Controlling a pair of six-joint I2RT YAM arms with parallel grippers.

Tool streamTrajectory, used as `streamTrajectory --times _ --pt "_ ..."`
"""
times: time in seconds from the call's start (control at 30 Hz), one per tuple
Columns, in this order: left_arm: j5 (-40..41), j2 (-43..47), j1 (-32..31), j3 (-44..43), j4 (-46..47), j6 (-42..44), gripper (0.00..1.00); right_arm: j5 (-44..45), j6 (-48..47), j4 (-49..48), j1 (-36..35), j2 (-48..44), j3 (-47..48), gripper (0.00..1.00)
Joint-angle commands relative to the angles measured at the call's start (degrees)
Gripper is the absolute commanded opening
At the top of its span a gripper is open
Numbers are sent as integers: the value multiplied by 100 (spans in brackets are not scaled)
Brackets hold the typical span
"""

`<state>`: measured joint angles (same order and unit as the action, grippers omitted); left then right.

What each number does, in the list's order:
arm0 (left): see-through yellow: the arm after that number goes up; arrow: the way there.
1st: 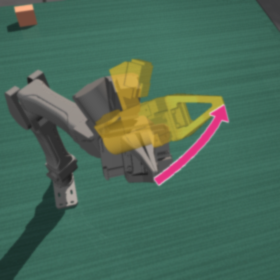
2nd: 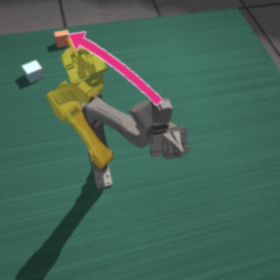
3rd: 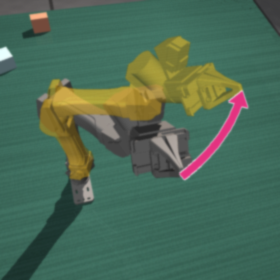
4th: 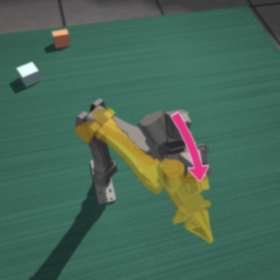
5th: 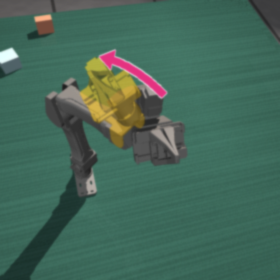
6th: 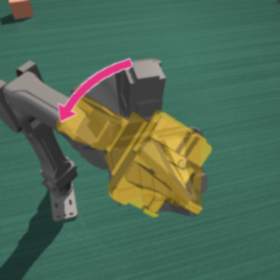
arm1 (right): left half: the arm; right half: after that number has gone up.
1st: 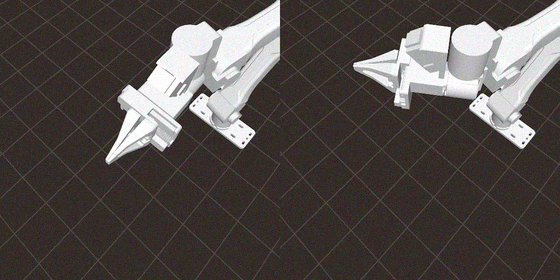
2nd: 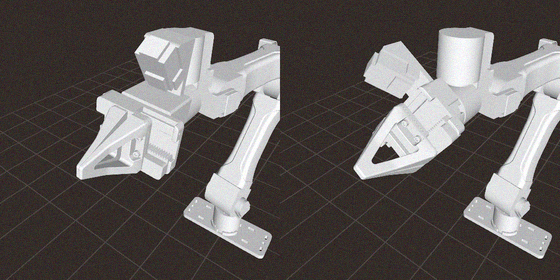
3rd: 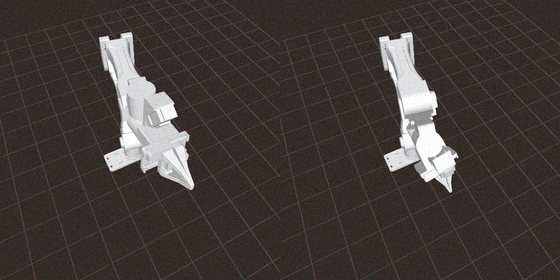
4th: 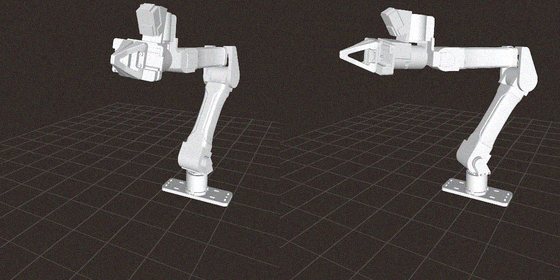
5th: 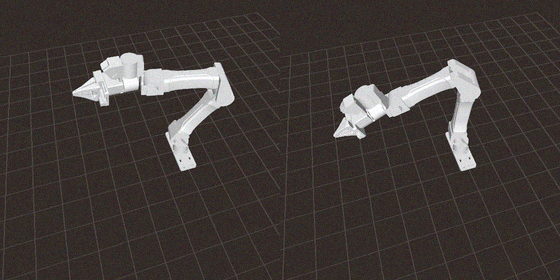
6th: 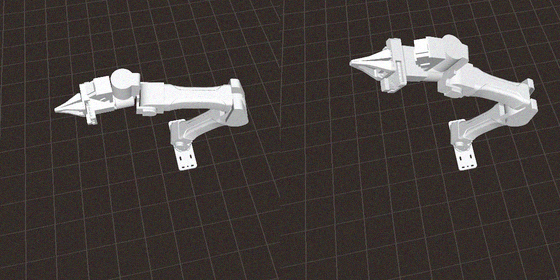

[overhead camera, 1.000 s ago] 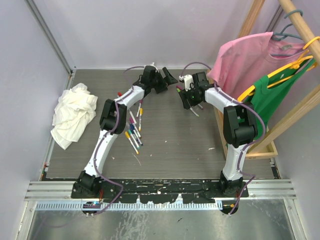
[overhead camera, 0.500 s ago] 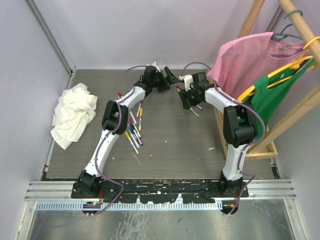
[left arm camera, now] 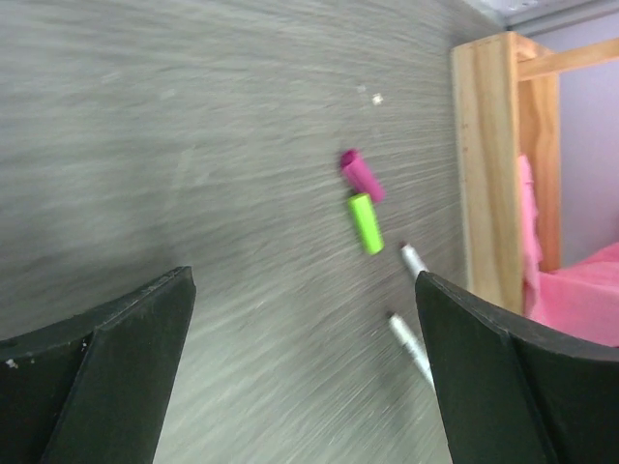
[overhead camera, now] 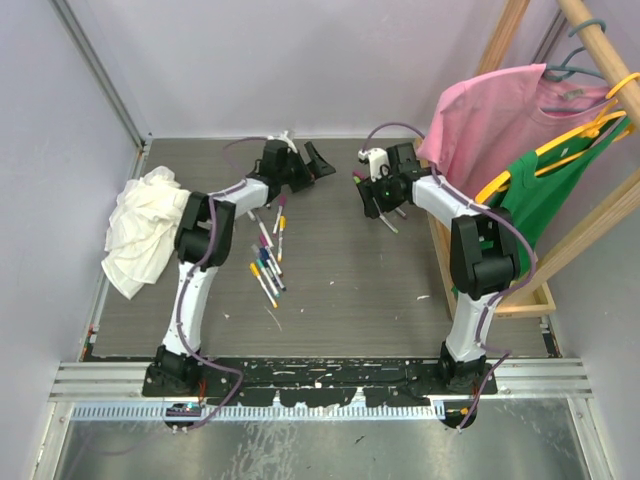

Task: Open the pen caps
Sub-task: Place the pen at the center of the board, then pick up the pen from the center of the board.

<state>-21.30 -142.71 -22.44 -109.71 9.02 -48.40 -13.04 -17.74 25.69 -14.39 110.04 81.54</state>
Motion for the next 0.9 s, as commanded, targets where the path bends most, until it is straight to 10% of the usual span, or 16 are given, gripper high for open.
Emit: streamTrajectory --times 0.0,0.53,0.87 --pt "546 1426 218 1402 1001 851 98 -358 -61 -77 18 -477 -39 68" --pt "1637 4841 286 4706 558 2485 98 -1718 -294 -32 -251 -1531 -671 72" --pt "1134 6645 503 6412 347 1805 98 -2563 -125 -471 -354 -2858 -1552 71"
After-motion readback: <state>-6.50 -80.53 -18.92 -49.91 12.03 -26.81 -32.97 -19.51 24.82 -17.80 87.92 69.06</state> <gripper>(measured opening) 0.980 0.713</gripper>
